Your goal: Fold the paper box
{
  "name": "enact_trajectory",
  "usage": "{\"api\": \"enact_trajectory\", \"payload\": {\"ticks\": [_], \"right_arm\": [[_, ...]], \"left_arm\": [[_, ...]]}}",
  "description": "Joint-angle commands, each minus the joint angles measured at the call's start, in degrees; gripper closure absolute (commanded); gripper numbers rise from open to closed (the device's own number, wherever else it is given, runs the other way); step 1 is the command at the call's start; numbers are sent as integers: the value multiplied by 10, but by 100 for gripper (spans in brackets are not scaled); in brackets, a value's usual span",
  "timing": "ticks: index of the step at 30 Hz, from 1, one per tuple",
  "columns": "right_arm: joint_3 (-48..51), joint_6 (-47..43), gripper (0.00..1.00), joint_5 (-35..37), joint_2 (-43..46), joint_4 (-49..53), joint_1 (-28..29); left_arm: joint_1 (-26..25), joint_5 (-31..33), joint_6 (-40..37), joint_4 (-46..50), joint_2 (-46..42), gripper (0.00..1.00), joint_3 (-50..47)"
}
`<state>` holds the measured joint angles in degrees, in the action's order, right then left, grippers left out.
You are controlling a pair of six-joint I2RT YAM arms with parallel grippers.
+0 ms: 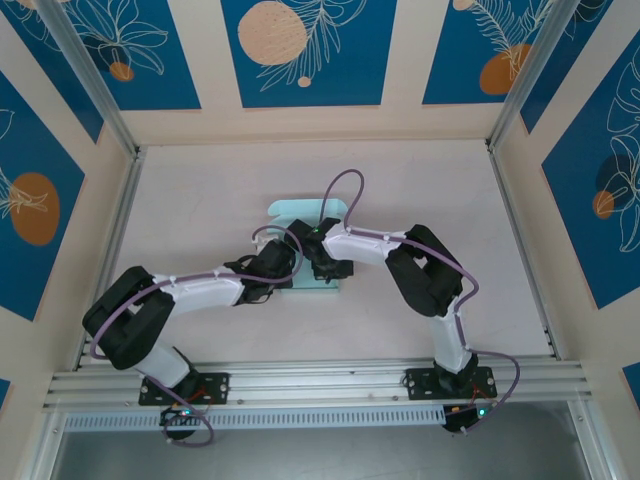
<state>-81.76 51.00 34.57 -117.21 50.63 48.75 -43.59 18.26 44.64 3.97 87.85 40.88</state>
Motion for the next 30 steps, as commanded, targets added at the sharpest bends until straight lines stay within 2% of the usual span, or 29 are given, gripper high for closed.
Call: {"api": "enact_trajectory", "payload": {"ticks": [1,4,8,13,16,20,26,30], "right_arm": [[33,-11,82,20,-34,78,-8],[18,-19,69,3,-19,68,4],[6,-32,59,-20,12,50,12],[13,-45,48,-48,68,13,9],[27,-54,44,-68,102,-14,4],[45,-63,41,-84,143,-41,0],[71,-76,37,-100,203,-58,0],[86,-97,36,-107,270,-63,-7]], "left_arm": [[8,78,11,46,-20,100,-5],[8,72,12,45,-19,100,-2],[8,67,9,43,-23,100,2],[7,51,11,37,-33,77,-1],[7,30,13,23,-44,68,-8],[7,13,13,21,-67,62,-10],[7,-5,-15,36,-148,43,-8],[12,-22,-58,58,-232,28,-1]]}}
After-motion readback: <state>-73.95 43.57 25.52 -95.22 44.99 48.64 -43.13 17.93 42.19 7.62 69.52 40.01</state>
